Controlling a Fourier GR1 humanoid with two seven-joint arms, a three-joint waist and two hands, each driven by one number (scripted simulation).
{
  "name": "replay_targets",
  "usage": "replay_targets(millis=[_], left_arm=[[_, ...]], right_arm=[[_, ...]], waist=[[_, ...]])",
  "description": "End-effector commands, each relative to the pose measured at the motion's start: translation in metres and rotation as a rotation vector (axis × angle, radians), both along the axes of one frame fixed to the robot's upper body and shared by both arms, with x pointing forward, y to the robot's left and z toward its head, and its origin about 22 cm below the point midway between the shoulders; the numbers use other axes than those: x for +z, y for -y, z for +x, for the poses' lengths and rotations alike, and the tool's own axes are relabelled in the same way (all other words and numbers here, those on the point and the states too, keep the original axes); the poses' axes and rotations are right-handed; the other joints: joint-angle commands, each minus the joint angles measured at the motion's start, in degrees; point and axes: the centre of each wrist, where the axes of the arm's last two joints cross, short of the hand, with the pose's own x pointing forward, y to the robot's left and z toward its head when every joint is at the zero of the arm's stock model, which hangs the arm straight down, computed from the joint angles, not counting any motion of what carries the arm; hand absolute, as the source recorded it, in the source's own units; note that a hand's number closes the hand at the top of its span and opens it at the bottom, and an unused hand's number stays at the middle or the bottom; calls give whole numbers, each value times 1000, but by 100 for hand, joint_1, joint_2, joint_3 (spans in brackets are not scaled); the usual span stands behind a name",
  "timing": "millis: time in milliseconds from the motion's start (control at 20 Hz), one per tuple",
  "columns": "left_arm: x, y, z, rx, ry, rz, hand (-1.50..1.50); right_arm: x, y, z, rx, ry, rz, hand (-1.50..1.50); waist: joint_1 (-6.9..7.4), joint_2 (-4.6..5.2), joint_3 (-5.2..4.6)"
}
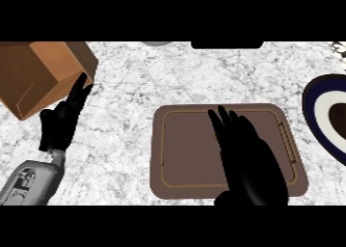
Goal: Pick the croissant from the tray and place it in the plate
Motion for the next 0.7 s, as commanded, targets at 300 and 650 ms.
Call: replay_targets(millis=[300,650], left_arm=[[4,-23,0,4,8,4,0],[9,12,1,-15,0,-25,0]], right_arm=[[-10,8,19,-94,-161,-104,-150],[-43,2,43,-123,-255,-172,-150]], waist=[[23,9,8],[47,12,10]])
